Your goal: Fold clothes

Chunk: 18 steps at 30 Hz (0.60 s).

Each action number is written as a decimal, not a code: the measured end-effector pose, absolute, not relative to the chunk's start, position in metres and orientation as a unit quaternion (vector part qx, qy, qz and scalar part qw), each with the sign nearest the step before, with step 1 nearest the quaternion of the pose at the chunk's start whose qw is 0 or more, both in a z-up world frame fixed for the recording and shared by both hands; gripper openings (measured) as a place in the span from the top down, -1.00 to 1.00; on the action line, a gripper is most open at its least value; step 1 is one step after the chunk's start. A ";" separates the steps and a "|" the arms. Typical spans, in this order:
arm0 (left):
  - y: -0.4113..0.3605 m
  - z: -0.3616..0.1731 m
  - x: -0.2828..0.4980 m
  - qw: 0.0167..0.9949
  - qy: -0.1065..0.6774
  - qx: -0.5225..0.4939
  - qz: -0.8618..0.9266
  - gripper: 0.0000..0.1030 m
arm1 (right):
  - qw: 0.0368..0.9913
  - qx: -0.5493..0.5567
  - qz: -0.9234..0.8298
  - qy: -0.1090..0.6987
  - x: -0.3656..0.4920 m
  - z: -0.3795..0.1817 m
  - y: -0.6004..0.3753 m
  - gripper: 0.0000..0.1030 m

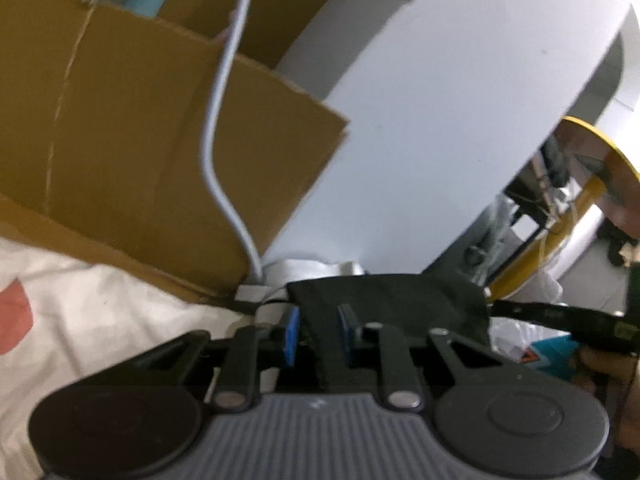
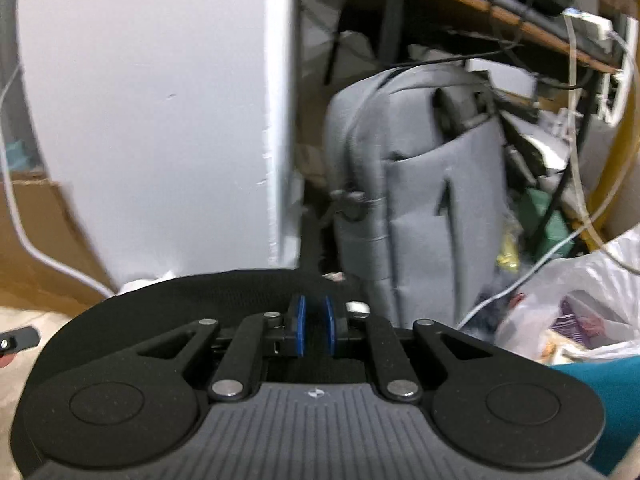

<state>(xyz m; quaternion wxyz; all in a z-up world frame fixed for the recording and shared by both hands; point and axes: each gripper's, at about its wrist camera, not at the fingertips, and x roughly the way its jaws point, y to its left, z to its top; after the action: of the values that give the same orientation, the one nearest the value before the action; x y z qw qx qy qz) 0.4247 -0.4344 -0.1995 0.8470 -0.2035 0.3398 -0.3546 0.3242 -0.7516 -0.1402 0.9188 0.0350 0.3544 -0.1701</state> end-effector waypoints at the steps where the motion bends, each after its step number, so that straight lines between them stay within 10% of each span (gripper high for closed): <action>1: -0.436 -0.197 0.422 0.844 0.338 -0.202 -0.363 0.58 | 0.918 0.035 -0.166 0.358 0.325 -0.142 -0.751 0.75; 18: -0.452 -0.193 0.374 0.816 0.358 -0.171 -0.420 0.58 | 0.900 -0.033 -0.057 0.431 0.279 -0.162 -0.691 0.71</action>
<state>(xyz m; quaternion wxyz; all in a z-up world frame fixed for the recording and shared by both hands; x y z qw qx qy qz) 0.3738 -0.4518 -0.1930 0.8162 -0.1708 0.3583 -0.4199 0.2787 -0.6913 -0.1616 0.8999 -0.0333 0.4310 -0.0567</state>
